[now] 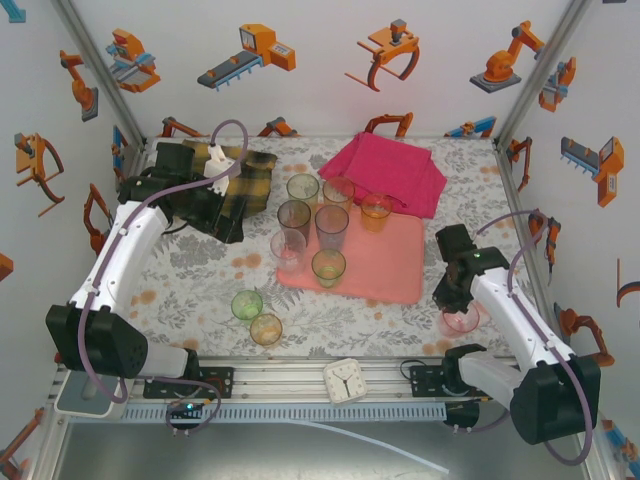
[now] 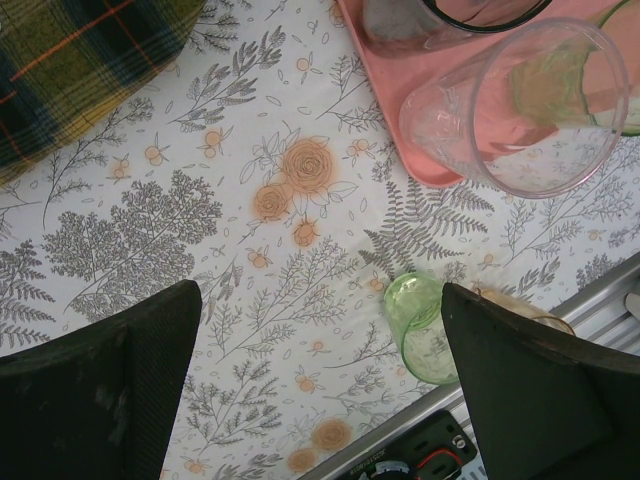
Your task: Place the glasses into the tray
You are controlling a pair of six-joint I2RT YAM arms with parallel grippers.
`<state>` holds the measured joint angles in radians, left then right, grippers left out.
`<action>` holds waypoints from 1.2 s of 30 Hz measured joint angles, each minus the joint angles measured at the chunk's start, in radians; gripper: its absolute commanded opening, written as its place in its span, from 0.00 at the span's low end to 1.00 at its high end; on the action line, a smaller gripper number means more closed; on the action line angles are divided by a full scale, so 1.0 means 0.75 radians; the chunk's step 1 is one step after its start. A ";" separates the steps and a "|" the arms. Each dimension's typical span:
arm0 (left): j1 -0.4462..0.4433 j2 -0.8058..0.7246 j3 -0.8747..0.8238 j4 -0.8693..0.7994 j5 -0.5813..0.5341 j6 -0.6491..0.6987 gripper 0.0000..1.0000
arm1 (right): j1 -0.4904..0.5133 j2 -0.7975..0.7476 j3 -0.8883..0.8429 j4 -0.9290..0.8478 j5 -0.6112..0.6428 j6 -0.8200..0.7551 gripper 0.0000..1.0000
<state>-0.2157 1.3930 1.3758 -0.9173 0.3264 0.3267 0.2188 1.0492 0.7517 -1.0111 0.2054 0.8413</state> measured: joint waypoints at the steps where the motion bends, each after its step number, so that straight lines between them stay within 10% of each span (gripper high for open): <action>1: 0.000 0.000 0.000 0.002 0.000 0.000 0.97 | 0.000 -0.001 0.000 -0.001 0.000 0.001 0.01; 24: 0.018 0.009 0.008 0.002 -0.003 -0.023 0.97 | 0.006 -0.010 0.187 -0.054 0.013 -0.119 0.00; 36: 0.094 0.016 0.015 0.003 -0.022 -0.067 0.97 | 0.282 0.341 0.514 -0.026 0.113 -0.228 0.00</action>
<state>-0.1455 1.4048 1.3872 -0.9154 0.3096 0.2764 0.4305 1.3048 1.1370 -1.0306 0.2901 0.6701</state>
